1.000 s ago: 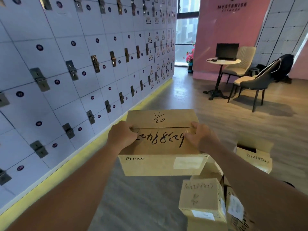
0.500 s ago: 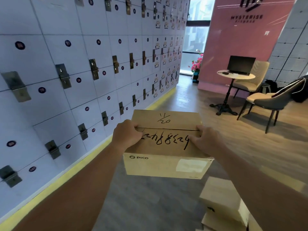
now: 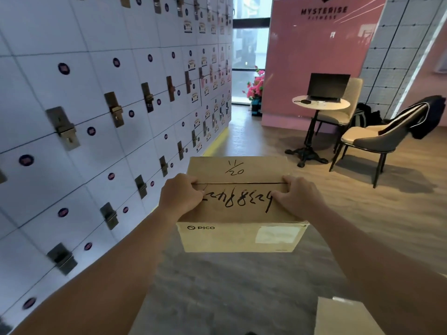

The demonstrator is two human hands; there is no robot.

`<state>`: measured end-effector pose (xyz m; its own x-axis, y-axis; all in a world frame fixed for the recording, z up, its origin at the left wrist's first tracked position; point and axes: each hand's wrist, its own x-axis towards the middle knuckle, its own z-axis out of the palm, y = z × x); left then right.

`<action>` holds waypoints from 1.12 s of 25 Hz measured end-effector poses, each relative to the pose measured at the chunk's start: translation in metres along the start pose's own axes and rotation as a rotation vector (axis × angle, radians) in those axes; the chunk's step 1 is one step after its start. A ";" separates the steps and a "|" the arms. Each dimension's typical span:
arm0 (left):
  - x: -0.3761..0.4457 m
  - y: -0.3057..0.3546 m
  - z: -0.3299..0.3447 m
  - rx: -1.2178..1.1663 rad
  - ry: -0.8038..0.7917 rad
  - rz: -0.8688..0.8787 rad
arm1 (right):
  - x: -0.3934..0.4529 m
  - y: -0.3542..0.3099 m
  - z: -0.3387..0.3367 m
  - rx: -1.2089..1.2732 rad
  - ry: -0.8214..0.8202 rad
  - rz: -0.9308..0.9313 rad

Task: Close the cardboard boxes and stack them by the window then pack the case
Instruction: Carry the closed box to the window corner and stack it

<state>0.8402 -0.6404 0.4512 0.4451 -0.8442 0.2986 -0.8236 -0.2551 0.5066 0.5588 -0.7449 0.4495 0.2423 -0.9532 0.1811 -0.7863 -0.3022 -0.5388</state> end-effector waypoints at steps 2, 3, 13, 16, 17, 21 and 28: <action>0.056 -0.001 0.025 0.002 -0.005 -0.012 | 0.057 0.006 0.015 0.001 -0.013 0.011; 0.086 0.001 0.037 -0.004 -0.015 -0.024 | 0.089 0.009 0.022 0.007 -0.024 0.013; 0.408 -0.001 0.146 -0.002 -0.028 -0.041 | 0.419 0.020 0.082 -0.036 -0.019 -0.020; 0.519 -0.018 0.188 -0.013 -0.023 0.003 | 0.530 0.019 0.117 -0.063 -0.020 -0.023; 0.558 -0.024 0.202 -0.016 -0.017 0.012 | 0.568 0.019 0.128 -0.071 -0.017 -0.020; 0.694 -0.031 0.248 -0.044 -0.036 0.034 | 0.699 0.019 0.153 -0.092 -0.029 0.028; 0.919 -0.005 0.349 -0.011 -0.105 0.085 | 0.913 0.062 0.186 -0.107 -0.010 0.138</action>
<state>1.1303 -1.5791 0.4408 0.3337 -0.9075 0.2551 -0.8527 -0.1753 0.4920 0.8370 -1.6357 0.4287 0.1337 -0.9857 0.1029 -0.8682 -0.1665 -0.4674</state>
